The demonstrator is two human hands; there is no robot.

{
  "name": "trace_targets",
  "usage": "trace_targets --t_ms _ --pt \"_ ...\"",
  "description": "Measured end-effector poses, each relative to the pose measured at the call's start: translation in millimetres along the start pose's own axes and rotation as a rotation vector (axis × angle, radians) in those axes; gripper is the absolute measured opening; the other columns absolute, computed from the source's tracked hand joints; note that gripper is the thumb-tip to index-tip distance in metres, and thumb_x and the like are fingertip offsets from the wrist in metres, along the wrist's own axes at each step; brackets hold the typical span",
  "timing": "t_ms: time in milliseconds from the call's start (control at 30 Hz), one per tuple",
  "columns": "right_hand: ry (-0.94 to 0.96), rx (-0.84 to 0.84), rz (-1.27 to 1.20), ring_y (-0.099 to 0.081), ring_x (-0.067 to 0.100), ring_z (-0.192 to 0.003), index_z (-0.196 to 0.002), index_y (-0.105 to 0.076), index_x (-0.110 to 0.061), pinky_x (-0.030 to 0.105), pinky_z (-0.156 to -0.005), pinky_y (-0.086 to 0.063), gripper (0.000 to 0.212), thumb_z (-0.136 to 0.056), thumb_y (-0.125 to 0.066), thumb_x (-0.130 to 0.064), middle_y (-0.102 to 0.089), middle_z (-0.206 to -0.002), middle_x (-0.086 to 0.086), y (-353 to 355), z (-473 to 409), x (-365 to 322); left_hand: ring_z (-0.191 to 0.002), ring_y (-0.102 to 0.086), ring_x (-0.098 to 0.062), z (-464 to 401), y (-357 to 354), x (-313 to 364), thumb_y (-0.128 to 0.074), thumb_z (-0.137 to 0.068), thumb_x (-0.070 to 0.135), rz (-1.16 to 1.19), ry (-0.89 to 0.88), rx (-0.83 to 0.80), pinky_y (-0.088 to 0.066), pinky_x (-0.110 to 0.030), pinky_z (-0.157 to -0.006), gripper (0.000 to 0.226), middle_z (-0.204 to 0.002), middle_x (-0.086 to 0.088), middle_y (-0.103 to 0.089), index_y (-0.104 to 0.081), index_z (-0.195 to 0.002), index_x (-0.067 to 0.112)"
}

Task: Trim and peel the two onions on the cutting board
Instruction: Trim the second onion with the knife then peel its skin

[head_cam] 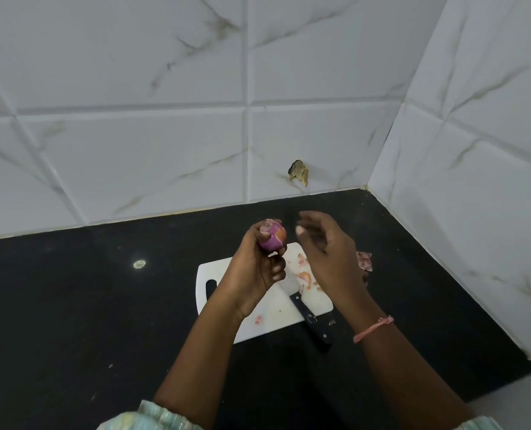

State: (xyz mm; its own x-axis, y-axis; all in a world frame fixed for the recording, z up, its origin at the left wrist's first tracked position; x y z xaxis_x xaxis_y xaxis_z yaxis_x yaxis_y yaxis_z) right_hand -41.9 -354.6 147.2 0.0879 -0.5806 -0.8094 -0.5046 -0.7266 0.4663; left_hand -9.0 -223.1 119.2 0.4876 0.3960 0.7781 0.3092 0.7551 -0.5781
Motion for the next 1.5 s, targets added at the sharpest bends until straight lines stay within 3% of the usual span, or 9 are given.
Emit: trace_targets --t_ms 67,133,433,633,800,1033,1167,1333,1500 --pt "0.095 -0.036 -0.091 -0.064 -0.004 -0.092 -0.108 -0.064 -0.021 0.01 -0.077 -0.051 0.017 -0.091 -0.066 -0.021 -0.067 -0.098 -0.016 -1 5 -19 -0.057 -0.038 -0.015 1 -2 2 -0.035 -0.102 0.023 -0.058 -0.05 0.007 -0.03 -0.028 -0.054 0.026 -0.09 -0.011 -0.049 -0.057 -0.116 0.016" --pt "0.124 -0.043 -0.112 -0.067 0.0 -0.087 -0.101 -0.066 -0.019 0.013 -0.075 -0.054 0.015 -0.087 -0.071 -0.021 -0.069 -0.092 -0.013 -4 6 -25 -0.063 -0.042 -0.016 1 -3 3 -0.039 -0.104 0.024 -0.107 -0.093 0.009 -0.032 -0.03 -0.058 0.024 -0.099 -0.011 -0.055 -0.057 -0.119 0.019" --pt "0.194 0.019 -0.149 -0.069 0.002 -0.087 -0.1 -0.07 -0.011 0.017 -0.076 -0.056 0.012 -0.088 -0.07 -0.014 -0.072 -0.091 -0.007 -7 11 -23 -0.072 -0.048 -0.018 3 -5 5 -0.037 -0.107 0.028 -0.205 -0.14 0.031 -0.039 -0.03 -0.061 0.03 -0.112 -0.015 -0.053 -0.045 -0.134 0.02" --pt "0.201 0.0 -0.185 -0.07 0.004 -0.089 -0.104 -0.071 -0.009 0.022 -0.079 -0.058 0.018 -0.086 -0.072 -0.014 -0.074 -0.096 -0.002 -6 8 -21 -0.068 -0.049 -0.014 3 -8 6 -0.035 -0.107 0.028 -0.205 -0.146 0.054 -0.04 -0.029 -0.061 0.033 -0.11 -0.016 -0.054 -0.044 -0.137 0.018" --pt "0.236 0.039 -0.181 -0.07 0.004 -0.086 -0.102 -0.073 -0.009 0.018 -0.076 -0.057 0.015 -0.087 -0.071 -0.009 -0.073 -0.091 -0.004 -3 8 -21 -0.055 -0.042 -0.012 5 -11 7 -0.034 -0.106 0.023 -0.2 -0.17 0.061 -0.035 -0.029 -0.055 0.027 -0.101 -0.014 -0.051 -0.044 -0.13 0.019" --pt "0.213 0.056 -0.259 -0.07 0.002 -0.086 -0.101 -0.073 -0.01 0.018 -0.076 -0.056 0.014 -0.087 -0.07 -0.01 -0.072 -0.091 -0.008 -2 10 -26 -0.056 -0.042 -0.011 6 -14 9 -0.037 -0.105 0.023 -0.239 -0.212 0.081 -0.036 -0.027 -0.053 0.019 -0.098 -0.01 -0.055 -0.045 -0.122 0.025" --pt "0.207 0.085 -0.254 -0.069 -0.001 -0.084 -0.101 -0.072 -0.016 0.01 -0.073 -0.052 0.016 -0.086 -0.07 -0.008 -0.07 -0.088 -0.016 0 10 -26 -0.055 -0.04 -0.011 7 -16 9 -0.038 -0.105 0.024 -0.227 -0.228 0.082 -0.035 -0.028 -0.053 0.018 -0.094 -0.008 -0.054 -0.045 -0.122 0.026" --pt "0.205 0.064 -0.252 -0.07 0.001 -0.09 -0.107 -0.073 -0.01 0.015 -0.079 -0.054 0.022 -0.085 -0.072 -0.013 -0.073 -0.096 -0.008 -1 10 -25 -0.063 -0.043 -0.014 7 -15 10 -0.039 -0.105 0.025 -0.248 -0.235 0.09 -0.037 -0.029 -0.056 0.02 -0.094 -0.011 -0.054 -0.043 -0.124 0.023" --pt "0.229 0.087 -0.224 -0.068 -0.004 -0.09 -0.108 -0.071 -0.015 0.01 -0.078 -0.052 0.022 -0.087 -0.07 -0.008 -0.068 -0.095 -0.017 -1 12 -29 -0.067 -0.045 -0.015 6 -15 9 -0.039 -0.105 0.027 -0.259 -0.229 0.096 -0.04 -0.029 -0.058 0.018 -0.095 -0.011 -0.055 -0.044 -0.123 0.026"
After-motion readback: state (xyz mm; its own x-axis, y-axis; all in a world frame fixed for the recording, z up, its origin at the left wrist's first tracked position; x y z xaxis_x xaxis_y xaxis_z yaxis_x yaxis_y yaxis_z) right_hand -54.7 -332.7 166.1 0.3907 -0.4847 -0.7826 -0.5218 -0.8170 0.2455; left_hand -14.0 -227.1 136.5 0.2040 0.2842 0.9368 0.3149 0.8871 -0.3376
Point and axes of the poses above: each hand's wrist, its own z-axis away from the middle knuckle, its own y-axis out of the back of the hand, x = y × z, the point moved 5 cm from there along -z, towards the middle knuckle
